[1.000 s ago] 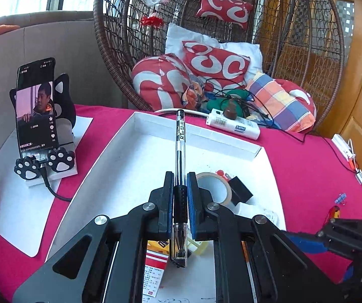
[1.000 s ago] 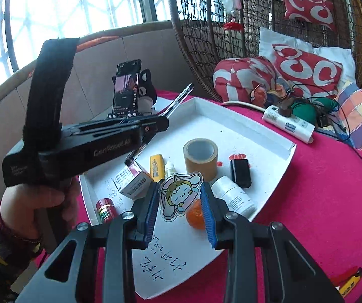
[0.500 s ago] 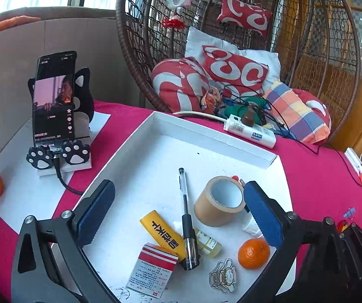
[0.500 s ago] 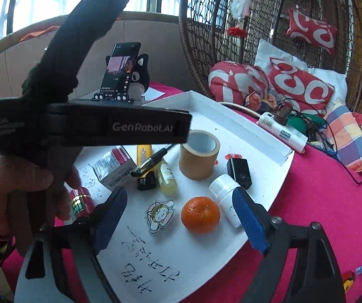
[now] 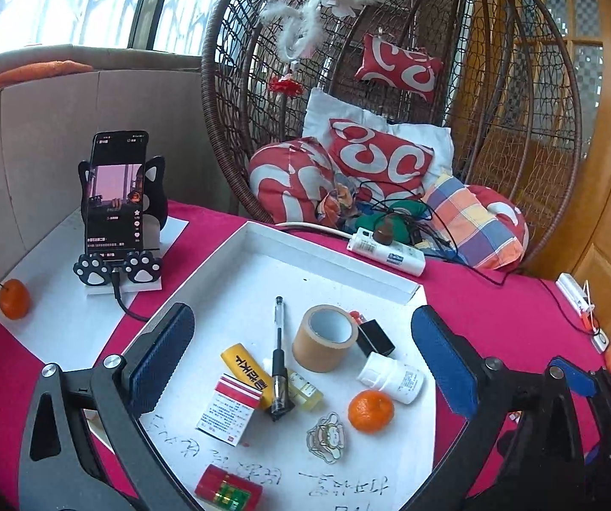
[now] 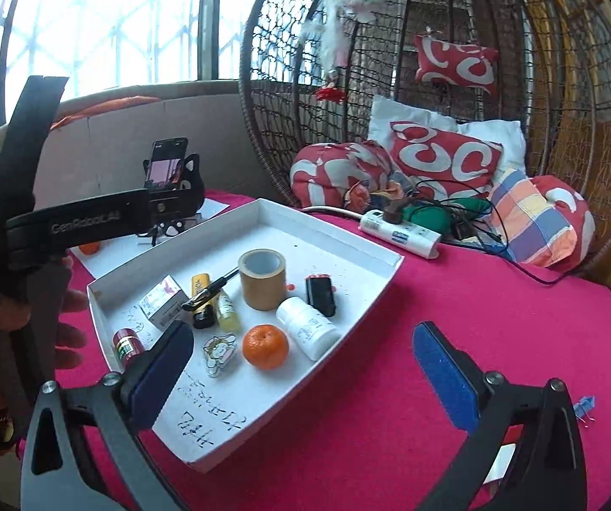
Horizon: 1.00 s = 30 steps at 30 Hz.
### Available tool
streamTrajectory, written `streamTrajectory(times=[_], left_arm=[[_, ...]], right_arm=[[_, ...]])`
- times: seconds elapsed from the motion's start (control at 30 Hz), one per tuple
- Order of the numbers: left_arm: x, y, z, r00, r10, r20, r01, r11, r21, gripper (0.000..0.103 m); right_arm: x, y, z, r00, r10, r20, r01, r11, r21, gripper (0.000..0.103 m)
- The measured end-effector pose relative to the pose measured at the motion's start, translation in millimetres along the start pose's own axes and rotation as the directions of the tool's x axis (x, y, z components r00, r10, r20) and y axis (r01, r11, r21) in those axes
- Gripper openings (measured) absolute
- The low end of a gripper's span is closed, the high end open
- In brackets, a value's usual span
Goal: Organize rigid objects
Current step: 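Move both grippers back toward the lighters and white plug adapter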
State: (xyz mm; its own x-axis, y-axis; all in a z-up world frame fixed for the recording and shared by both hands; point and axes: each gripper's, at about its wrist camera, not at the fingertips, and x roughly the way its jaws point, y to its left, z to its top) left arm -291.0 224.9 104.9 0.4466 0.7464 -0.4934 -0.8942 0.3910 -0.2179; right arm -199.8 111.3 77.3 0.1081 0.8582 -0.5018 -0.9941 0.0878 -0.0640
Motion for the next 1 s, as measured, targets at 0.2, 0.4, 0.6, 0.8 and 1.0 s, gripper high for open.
streamTrajectory(times=[0.2,0.4,0.6,0.8,1.0], left_arm=[[-5.7,-33.3,-10.2,0.994,-0.104,-0.019,0.105,0.992,0.068,0.103],[5.5,-84.5,-35.6,0.969,-0.215,-0.125,0.235,0.956,0.173,0.103],[22.9,-141.3,-69.0,0.926,-0.27,-0.264,0.343,0.895,0.285,0.103],[50.0,-194.3,-100.1,0.859,-0.299,-0.415,0.442,0.843,0.306,0.103],[70.7,-240.6,-114.2,0.838,-0.286,-0.465,0.459,0.829,0.319,0.103]], right_arm=[[-28.7,-41.9,-7.4,0.996,-0.085,0.035,0.081,0.991,0.106,0.103],[-61.5,-106.0,-28.1,0.974,-0.224,0.04,0.206,0.941,0.268,0.103],[-91.5,-165.3,-68.0,0.924,-0.381,-0.031,0.362,0.846,0.392,0.103],[-112.4,-202.3,-105.4,0.897,-0.431,-0.098,0.42,0.762,0.494,0.103],[-121.0,-217.2,-119.9,0.893,-0.437,-0.111,0.422,0.726,0.543,0.103]])
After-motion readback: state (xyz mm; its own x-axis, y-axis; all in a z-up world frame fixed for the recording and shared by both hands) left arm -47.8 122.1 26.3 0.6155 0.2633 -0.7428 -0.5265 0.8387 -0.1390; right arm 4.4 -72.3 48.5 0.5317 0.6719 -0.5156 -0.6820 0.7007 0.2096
